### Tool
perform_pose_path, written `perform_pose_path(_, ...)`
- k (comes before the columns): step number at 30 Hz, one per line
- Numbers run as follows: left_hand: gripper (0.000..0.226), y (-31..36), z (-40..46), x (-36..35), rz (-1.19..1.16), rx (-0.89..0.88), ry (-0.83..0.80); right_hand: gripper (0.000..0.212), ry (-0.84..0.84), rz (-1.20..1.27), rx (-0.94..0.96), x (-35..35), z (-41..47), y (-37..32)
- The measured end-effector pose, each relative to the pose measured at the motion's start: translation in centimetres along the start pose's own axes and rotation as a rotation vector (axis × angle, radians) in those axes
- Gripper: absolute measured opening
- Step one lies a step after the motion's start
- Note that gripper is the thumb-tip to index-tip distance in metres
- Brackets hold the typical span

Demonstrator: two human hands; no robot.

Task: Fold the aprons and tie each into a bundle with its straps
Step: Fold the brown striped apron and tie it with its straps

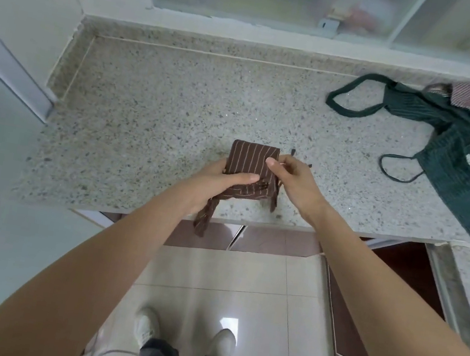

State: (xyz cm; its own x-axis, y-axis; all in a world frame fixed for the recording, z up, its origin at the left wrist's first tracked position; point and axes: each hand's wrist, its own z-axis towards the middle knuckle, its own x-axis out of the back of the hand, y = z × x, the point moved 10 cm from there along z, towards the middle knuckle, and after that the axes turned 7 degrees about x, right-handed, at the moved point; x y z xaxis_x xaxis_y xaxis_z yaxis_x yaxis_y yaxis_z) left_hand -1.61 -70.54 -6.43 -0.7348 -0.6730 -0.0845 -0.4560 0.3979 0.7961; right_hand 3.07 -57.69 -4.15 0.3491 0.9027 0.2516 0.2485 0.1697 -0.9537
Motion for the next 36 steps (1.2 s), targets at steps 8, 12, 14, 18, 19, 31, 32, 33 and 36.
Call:
perform_pose_path(8,0.042,-2.4,0.5,2.9,-0.129,0.078,0.148,0.036,0.06,-0.029,-0.153,-1.7,-0.6,3.5)
perform_pose_path(12,0.029,-2.7,0.5,3.9,-0.065,0.069,0.15,0.022,-0.043,-0.082,-0.169,-2.0,-1.2,4.3)
perform_pose_path(14,0.022,-2.6,0.4,4.0,-0.019,0.059,0.155,0.021,-0.06,-0.107,-0.17,-2.0,-1.0,4.1)
perform_pose_path(18,0.026,-2.5,0.1,3.8,-0.049,0.054,0.148,0.028,-0.067,-0.175,-0.158,-2.0,-0.2,3.8)
perform_pose_path(19,0.031,-2.4,0.1,4.0,-0.039,0.049,0.16,0.027,-0.066,-0.165,-0.164,-2.0,-0.1,3.7)
perform_pose_path(31,0.044,-0.8,-0.8,5.5,0.085,0.015,0.226,0.006,-0.303,-0.135,-0.136,-4.2,-1.0,2.2)
perform_pose_path(32,0.046,-0.9,-0.7,5.4,0.091,0.028,0.23,0.007,-0.329,-0.214,-0.111,-4.5,-0.9,1.9)
perform_pose_path(33,0.048,-1.0,-0.7,5.4,0.097,0.041,0.238,0.009,-0.354,-0.297,-0.093,-4.7,-0.8,1.8)
perform_pose_path(36,0.046,-1.1,-0.7,5.5,0.077,0.062,0.249,0.013,-0.394,-0.495,-0.067,-4.9,-0.5,1.6)
